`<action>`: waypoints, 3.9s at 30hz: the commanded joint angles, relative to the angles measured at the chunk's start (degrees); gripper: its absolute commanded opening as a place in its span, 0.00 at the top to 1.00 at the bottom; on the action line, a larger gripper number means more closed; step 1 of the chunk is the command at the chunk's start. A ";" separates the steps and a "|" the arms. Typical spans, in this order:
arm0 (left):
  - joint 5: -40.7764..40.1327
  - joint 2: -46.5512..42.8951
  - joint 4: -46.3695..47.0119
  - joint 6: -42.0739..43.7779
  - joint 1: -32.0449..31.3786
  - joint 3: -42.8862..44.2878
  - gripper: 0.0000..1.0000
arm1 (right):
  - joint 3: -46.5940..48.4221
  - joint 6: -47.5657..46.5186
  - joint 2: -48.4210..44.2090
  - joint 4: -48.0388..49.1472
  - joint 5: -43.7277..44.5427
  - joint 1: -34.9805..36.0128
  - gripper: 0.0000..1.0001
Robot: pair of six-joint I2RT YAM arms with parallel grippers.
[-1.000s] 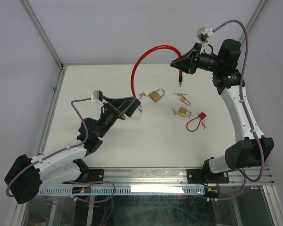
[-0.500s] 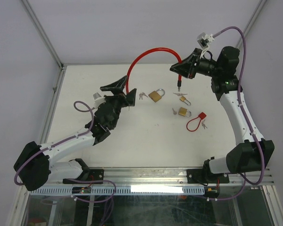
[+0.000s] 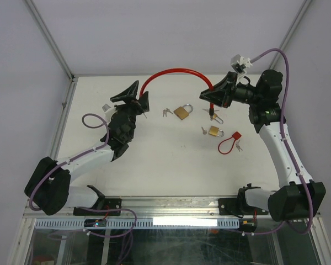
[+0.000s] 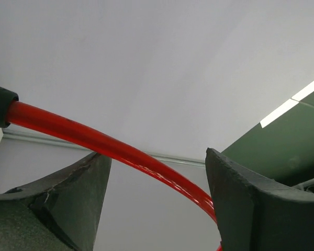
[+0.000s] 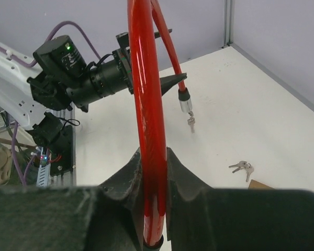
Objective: Lock with the key
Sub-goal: Pick up the lock from the center of the board.
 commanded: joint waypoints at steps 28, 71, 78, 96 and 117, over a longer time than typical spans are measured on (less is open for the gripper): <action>51.56 1.19 11.15 72.70 14.10 33.82 1.00 | 4.53 -46.79 -3.29 -41.59 -9.52 5.78 0.33; 82.93 4.25 -8.99 93.77 7.09 36.10 1.00 | 37.00 1.42 18.69 -9.39 6.11 19.15 0.49; 83.12 2.84 -7.98 93.98 6.98 33.45 0.99 | 38.78 -1.06 18.46 -11.89 4.63 19.82 1.00; 68.03 4.63 11.96 90.67 -0.50 25.00 0.60 | 33.84 8.66 16.50 -2.89 2.08 19.63 1.00; 81.39 6.50 11.36 79.92 5.99 27.76 1.00 | 35.94 -3.61 11.89 -12.15 -2.24 7.70 0.02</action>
